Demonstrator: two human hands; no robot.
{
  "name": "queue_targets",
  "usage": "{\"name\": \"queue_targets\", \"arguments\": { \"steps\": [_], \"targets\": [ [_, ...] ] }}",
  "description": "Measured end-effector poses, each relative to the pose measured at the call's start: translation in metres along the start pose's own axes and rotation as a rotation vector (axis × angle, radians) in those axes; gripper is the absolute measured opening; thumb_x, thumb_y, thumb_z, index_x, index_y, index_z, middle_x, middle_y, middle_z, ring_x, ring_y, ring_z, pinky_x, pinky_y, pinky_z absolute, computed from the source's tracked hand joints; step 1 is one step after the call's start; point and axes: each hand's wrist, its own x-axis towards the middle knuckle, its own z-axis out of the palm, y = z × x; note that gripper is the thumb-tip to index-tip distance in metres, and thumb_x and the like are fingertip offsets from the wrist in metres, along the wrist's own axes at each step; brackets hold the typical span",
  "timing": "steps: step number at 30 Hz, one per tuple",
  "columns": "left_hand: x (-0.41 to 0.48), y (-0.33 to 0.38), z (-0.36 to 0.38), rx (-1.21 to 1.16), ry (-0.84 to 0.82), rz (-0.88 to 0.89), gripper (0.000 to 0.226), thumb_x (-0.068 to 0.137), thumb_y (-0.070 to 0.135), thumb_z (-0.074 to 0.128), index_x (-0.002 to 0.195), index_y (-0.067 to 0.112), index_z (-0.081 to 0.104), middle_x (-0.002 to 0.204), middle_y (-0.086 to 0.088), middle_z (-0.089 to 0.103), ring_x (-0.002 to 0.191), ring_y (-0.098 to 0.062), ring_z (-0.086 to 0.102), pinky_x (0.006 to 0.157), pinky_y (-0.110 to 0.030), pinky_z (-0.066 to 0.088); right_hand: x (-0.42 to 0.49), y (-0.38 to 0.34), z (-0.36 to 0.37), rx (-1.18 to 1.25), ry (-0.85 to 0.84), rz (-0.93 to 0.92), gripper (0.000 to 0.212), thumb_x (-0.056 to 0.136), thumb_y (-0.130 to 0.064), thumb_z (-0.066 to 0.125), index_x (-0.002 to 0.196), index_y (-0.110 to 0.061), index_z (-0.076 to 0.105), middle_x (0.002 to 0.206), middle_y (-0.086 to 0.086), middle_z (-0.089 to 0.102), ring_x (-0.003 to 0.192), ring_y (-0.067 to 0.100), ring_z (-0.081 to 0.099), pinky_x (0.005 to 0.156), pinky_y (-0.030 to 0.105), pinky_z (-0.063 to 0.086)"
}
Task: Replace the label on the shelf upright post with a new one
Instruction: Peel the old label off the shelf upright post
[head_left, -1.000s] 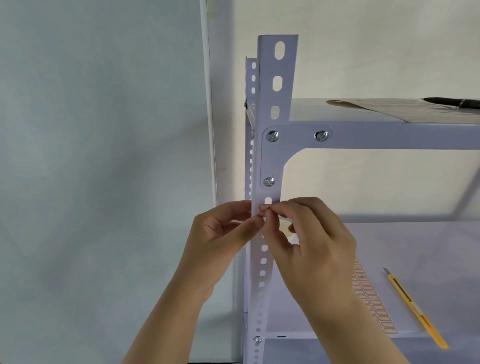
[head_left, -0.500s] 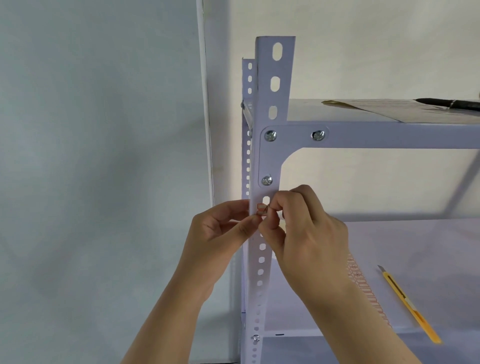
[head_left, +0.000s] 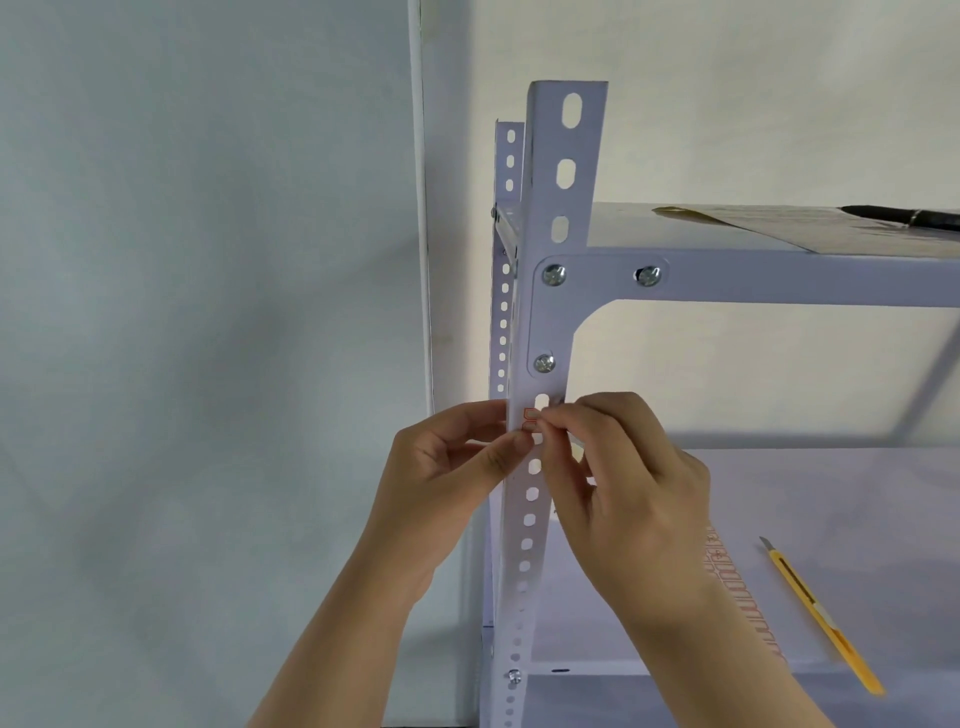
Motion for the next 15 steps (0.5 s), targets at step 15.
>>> {"name": "queue_targets", "arguments": {
  "steps": [15],
  "targets": [
    [-0.0034,-0.0027,-0.0015,0.132,0.050,0.048,0.031,0.076,0.033,0.081,0.105,0.027,0.075,0.100,0.003,0.079,0.094,-0.017,0.074,0.084,-0.034,0.059,-0.0051,-0.0034,0.0003,0.062,-0.134,0.071,0.029,0.102,-0.022,0.044,0.089,-0.006,0.064,0.085,0.008,0.065,0.052,0.020,0.052,0.041,0.024,0.037]
  ]
}}
